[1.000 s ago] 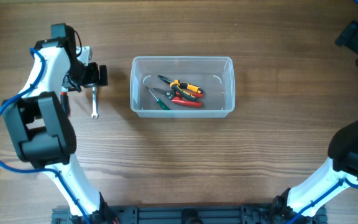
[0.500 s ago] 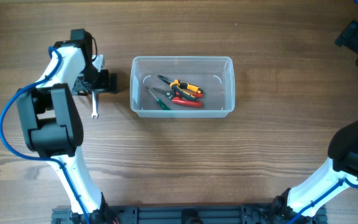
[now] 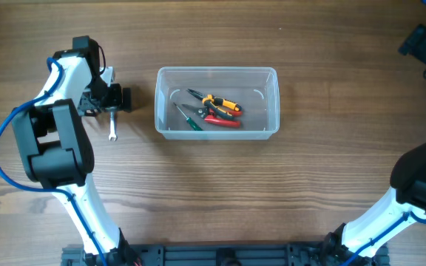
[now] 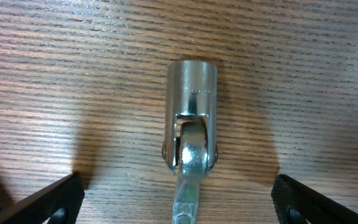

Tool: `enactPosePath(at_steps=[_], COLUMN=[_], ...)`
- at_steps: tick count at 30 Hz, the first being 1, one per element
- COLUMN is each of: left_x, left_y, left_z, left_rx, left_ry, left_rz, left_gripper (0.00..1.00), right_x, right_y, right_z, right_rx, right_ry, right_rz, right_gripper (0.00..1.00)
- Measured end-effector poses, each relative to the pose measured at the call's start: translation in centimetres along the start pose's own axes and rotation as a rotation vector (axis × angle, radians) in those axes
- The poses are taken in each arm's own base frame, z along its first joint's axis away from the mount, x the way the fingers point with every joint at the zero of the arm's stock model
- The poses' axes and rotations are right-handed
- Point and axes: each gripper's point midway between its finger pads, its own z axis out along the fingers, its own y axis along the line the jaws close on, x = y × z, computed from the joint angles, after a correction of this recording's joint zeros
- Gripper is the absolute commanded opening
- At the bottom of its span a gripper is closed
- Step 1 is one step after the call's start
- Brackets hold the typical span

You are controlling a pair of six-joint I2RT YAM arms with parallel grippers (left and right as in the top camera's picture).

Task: Pack container
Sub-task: 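Lower the left gripper and grasp the socket wrench at its socket end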

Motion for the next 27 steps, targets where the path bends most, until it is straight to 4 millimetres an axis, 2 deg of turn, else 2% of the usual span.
enactPosePath(at_steps=[17,19,24,27], left_x=[-0.01,-0.02,-0.05,-0.1], left_y=[-0.01,-0.09,-0.26,-0.3], left_z=[0.0,-0.01,0.0,0.0], left_rx=[0.0,0.0,0.0,0.0], left_ry=[0.0,-0.001,-0.002,-0.003], left_rz=[0.001,0.003,-0.001,0.001], left_gripper=[0.99,0.95,0.76,0.69], right_x=[0.0,0.0,-0.01,-0.01], right_y=[0.0,0.0,0.0,0.0], right_z=[0.0,0.0,0.0,0.0], right_rx=[0.0,0.0,0.0,0.0], right_ry=[0.0,0.0,0.0,0.0], right_rz=[0.0,0.0,0.0,0.0], right_gripper=[1.0,1.0,1.0,1.0])
